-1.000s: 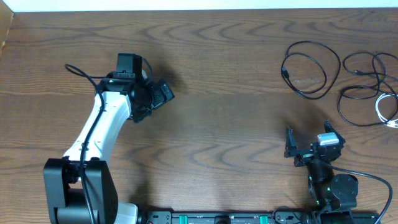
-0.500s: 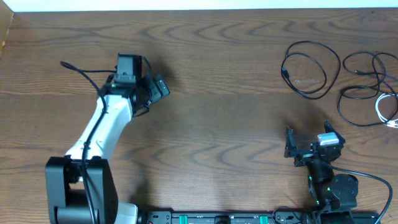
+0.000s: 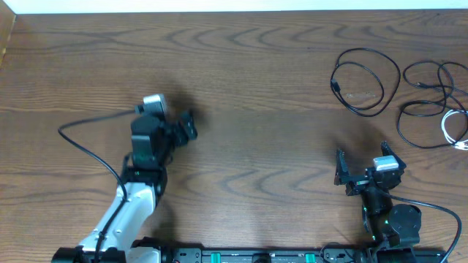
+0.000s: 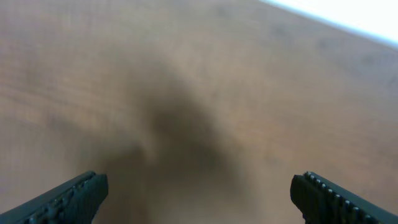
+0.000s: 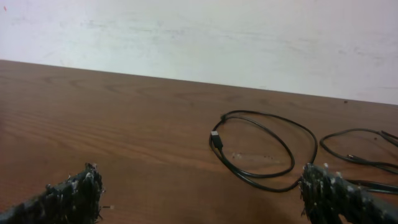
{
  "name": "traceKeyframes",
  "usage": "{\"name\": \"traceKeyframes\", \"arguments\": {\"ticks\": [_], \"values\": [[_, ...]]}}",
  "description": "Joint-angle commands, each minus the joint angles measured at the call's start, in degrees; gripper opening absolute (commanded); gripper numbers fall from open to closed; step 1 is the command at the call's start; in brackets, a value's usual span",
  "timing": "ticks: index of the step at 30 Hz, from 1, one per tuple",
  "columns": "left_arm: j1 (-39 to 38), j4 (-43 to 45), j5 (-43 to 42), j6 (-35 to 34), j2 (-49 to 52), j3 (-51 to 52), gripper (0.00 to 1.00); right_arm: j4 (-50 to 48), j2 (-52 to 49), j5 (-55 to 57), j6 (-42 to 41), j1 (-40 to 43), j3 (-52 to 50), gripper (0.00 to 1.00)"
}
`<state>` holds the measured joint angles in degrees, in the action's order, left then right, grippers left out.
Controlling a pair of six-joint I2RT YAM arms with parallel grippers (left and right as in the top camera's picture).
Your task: Untangle cables
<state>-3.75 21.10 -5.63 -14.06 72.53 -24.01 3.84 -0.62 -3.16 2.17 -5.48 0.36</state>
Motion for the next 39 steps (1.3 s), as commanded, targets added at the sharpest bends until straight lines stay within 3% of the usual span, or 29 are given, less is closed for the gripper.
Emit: {"name": "traceKeyframes", "arguments": {"ticks": [1,11,17,22,28,34,39], "values": [[0.15,1.33,1.01,2.03,-0.11,4.15,1.00,0.24,0.31,0.17,-0.44,0.28,-0.04,0.99],[0.15,1.57,1.68,2.03,-3.93,13.70,1.00,0.24,0.31,0.17,-0.44,0.28,-0.04,0.99],[0.15,11.15,1.64,1.99,-10.16,24.06,1.00,0.24,0.31,0.17,-0.44,0.28,-0.04,0.99],[0.15,5.57,2.93,2.05,-15.56,23.80,1.00,0.26,0.31,0.17,-0.44,0.28,-0.04,0.99],[0.15,-8.20,3.78,3.23,-26.14,23.80,1.00,0.26,0.31,0.17,-0.44,0.28,-0.04,0.99],[0.15,-25.05,3.76,6.82,-44.94,23.80,1.00,0.24,0.31,0.17,-0.42,0.28,-0.04,0.99],[0.15,-25.33,4.85,10.71,-64.26,23.78,1.00,0.26,0.31,0.17,-0.44,0.28,-0.04,0.99]]}}
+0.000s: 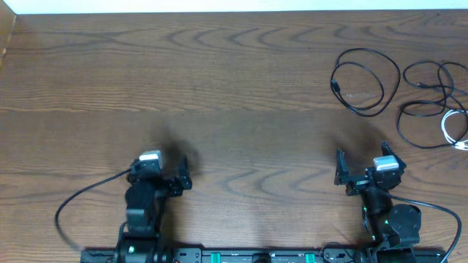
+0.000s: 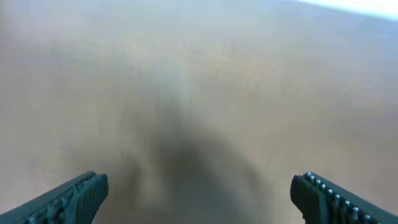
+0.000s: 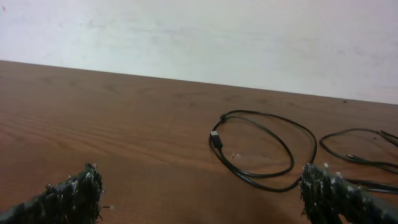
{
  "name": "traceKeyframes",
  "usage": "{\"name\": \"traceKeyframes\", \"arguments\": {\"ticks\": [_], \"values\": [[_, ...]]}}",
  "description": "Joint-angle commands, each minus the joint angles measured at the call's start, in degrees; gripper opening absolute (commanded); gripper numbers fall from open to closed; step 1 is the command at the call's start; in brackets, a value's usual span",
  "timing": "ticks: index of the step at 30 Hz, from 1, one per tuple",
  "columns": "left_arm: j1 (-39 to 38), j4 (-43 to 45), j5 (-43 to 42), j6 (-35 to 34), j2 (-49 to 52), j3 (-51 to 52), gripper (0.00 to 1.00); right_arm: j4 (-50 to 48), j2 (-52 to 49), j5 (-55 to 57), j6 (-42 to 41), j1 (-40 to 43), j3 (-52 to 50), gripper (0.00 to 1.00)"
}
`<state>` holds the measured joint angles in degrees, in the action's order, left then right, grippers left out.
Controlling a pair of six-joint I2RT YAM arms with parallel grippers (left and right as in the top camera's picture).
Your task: Untangle cables
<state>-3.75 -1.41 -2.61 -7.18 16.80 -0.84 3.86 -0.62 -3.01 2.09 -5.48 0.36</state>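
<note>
A black cable (image 1: 365, 77) lies in a loose loop at the far right of the table, its plug (image 3: 215, 139) showing in the right wrist view. Beside it more black cable (image 1: 428, 95) lies in overlapping loops, with a white cable (image 1: 453, 130) at the right edge. My right gripper (image 1: 361, 169) stands open near the front edge, short of the loop, with nothing between its fingers. My left gripper (image 1: 183, 174) is open at the front left over bare wood, far from the cables; its wrist view is blurred.
The brown wooden table (image 1: 234, 88) runs back to a pale wall (image 3: 199, 37). The left arm's own black lead (image 1: 80, 208) curves over the table at the front left. A dark rail (image 1: 248, 256) lines the front edge.
My left arm has drawn back from mid-table towards the front edge, its gripper still open. The right arm and the cables have not moved.
</note>
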Motion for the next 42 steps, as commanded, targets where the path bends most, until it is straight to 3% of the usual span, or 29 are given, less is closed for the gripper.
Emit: {"name": "traceKeyframes", "arguments": {"ticks": [1,3,42], "values": [[0.15,-2.82,1.84,4.04,-10.97,0.61,1.00,0.24,0.31,0.02,-0.35,0.28,-0.04,0.99],[0.15,-2.38,1.86,4.46,-17.11,0.61,1.00,0.24,0.31,0.02,-0.33,0.28,-0.04,0.99],[0.20,-2.67,2.21,4.81,-16.50,0.59,1.00,0.24,0.31,0.02,-0.35,0.28,-0.04,0.99]]}}
